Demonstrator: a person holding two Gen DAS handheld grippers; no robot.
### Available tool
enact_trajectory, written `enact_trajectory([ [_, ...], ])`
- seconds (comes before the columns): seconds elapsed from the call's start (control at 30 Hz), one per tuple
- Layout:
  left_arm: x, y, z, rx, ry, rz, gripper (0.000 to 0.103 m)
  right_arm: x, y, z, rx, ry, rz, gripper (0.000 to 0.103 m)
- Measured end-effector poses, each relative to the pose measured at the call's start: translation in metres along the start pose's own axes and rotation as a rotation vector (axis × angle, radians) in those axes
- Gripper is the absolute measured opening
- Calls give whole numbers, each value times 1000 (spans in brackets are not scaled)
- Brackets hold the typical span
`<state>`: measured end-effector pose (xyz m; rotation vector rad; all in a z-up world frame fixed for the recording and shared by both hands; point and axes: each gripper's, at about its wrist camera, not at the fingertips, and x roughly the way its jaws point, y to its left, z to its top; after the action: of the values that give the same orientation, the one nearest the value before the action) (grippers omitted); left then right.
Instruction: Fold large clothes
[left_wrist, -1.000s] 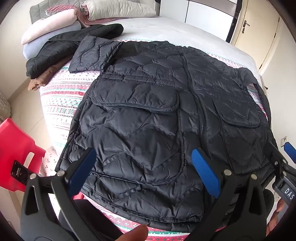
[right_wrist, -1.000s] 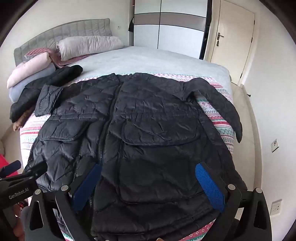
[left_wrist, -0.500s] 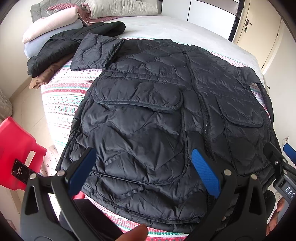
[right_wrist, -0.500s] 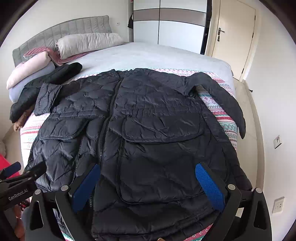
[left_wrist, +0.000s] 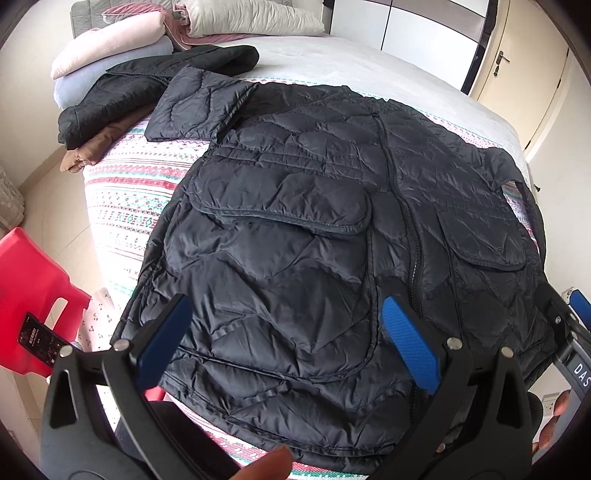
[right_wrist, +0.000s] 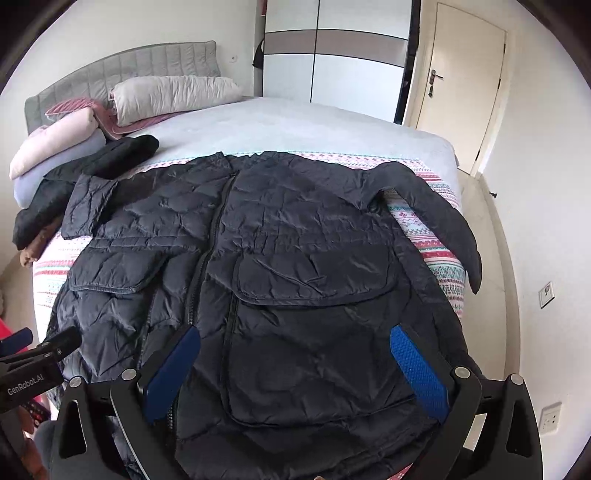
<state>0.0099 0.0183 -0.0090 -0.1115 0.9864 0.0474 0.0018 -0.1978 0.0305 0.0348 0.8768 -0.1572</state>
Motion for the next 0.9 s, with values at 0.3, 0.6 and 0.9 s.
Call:
enact_trajectory([
  [0.3,5,-1,5,12,26,-34,103,3,-14,9,38,-25,53,103],
  [0.6,12,-1,18,33,25,-74,103,18,-18,24,-15,20,155,103],
  [0.9,16,6,57,73,27,-141,103,31,-25,69,-72,39,278,103],
])
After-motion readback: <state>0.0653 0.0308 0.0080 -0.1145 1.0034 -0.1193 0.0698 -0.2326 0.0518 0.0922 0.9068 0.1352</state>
